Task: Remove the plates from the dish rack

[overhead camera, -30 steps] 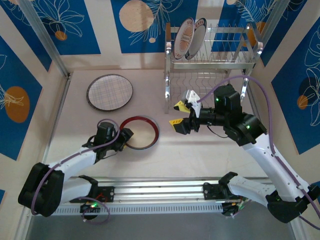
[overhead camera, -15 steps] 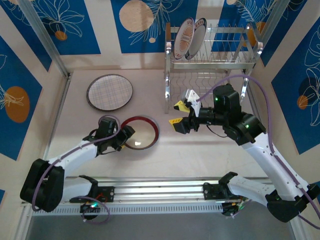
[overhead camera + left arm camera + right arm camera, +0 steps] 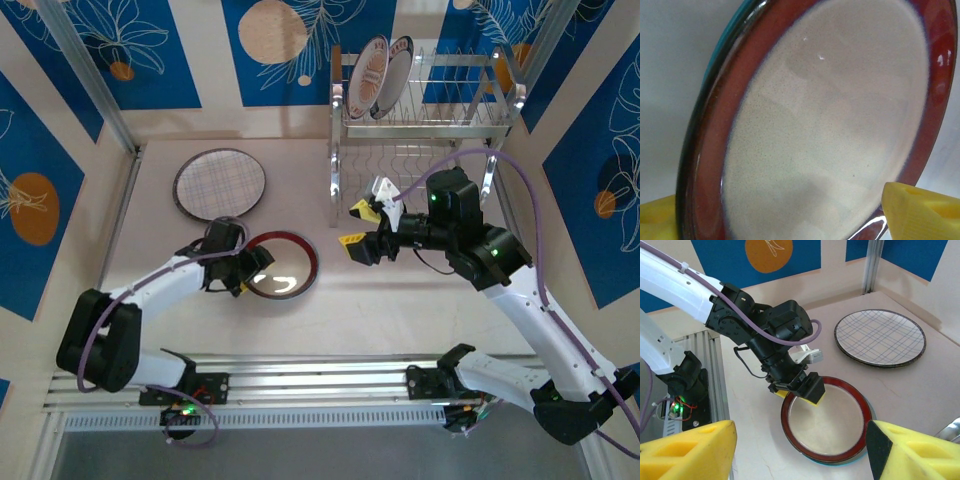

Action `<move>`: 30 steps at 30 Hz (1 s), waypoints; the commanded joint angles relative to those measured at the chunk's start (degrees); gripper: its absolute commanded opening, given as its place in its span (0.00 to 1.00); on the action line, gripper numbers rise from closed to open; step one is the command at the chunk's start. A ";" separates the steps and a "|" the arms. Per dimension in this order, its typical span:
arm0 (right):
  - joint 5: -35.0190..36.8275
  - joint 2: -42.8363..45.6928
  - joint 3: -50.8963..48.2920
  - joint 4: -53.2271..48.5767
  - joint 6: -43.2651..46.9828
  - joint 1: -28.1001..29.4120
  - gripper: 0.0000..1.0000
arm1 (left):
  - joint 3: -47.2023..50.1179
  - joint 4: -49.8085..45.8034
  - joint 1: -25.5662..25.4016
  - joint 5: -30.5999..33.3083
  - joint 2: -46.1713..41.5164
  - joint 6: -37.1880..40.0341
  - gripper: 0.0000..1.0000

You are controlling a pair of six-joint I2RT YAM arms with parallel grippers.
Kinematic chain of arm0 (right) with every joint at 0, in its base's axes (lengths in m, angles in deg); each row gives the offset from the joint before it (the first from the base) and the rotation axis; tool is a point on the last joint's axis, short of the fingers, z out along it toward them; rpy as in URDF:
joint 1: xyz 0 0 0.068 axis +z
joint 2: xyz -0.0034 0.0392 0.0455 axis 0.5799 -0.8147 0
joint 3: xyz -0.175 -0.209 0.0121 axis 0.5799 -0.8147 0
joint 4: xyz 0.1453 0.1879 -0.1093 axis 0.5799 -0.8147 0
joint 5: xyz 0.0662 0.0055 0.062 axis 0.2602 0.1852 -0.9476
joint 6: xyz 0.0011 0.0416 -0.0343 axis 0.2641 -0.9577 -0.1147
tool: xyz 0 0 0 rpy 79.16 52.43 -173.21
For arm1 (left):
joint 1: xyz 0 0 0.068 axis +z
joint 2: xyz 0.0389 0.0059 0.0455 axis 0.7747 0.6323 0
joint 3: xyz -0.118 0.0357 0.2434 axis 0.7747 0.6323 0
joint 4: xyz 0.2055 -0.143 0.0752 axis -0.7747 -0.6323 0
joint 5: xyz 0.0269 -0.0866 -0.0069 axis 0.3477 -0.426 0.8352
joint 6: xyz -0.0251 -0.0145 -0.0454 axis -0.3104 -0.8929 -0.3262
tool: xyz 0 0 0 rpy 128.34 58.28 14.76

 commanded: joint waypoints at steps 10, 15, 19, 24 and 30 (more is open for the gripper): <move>2.48 -0.54 -0.20 1.48 -1.67 -1.06 0.70 | -6.97 -7.27 -0.28 0.77 3.68 5.55 0.82; 2.66 -0.69 -0.04 1.48 -1.78 -1.54 0.70 | -8.09 -7.60 -0.63 0.56 5.43 6.19 0.83; 2.49 -0.80 0.03 1.56 -2.04 -1.81 0.70 | -9.32 -8.47 -0.99 0.59 6.85 6.96 0.83; 1.94 -0.80 0.07 1.56 -2.18 -2.11 0.70 | -11.11 -10.66 -1.41 1.22 8.03 8.05 0.84; 1.96 -0.80 -0.10 1.64 -2.36 -2.16 0.70 | -12.51 -12.66 -1.86 1.39 9.33 9.46 0.87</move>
